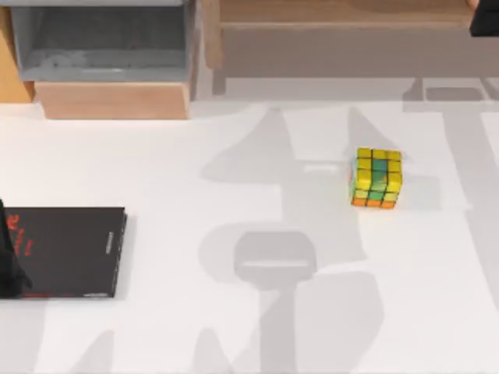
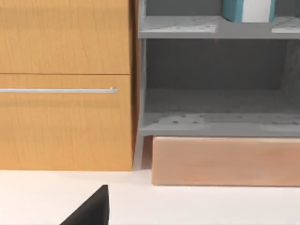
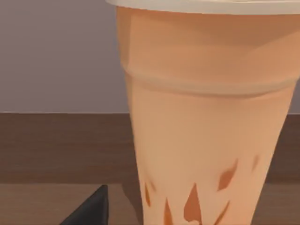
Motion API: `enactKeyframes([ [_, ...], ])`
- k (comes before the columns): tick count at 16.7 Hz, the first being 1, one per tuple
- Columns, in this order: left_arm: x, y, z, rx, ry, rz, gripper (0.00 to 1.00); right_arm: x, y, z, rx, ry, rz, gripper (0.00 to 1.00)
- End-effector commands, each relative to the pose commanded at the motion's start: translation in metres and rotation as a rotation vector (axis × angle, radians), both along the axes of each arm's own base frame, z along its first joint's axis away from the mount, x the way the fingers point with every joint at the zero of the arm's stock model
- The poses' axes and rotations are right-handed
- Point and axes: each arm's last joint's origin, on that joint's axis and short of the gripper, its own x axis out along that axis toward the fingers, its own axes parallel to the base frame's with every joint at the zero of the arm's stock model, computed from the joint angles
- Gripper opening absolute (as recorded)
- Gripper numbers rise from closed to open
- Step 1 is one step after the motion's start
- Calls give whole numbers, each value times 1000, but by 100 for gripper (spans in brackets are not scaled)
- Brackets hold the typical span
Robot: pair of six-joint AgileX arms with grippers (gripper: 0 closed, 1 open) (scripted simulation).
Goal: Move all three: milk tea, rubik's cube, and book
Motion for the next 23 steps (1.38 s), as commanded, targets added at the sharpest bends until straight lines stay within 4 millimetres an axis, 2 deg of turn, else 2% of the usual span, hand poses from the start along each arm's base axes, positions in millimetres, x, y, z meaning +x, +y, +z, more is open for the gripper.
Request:
enactKeyframes([
  [8, 0, 0, 0, 0, 0, 0, 100, 6, -1, -3, 1, 2, 0, 100],
  [17, 0, 0, 0, 0, 0, 0, 100, 78, 0, -2, 1, -3, 3, 100],
  [22, 0, 0, 0, 0, 0, 0, 100, 83, 0, -2, 1, -1, 3, 100],
  [23, 0, 0, 0, 0, 0, 0, 100, 83, 0, -2, 1, -1, 3, 92],
])
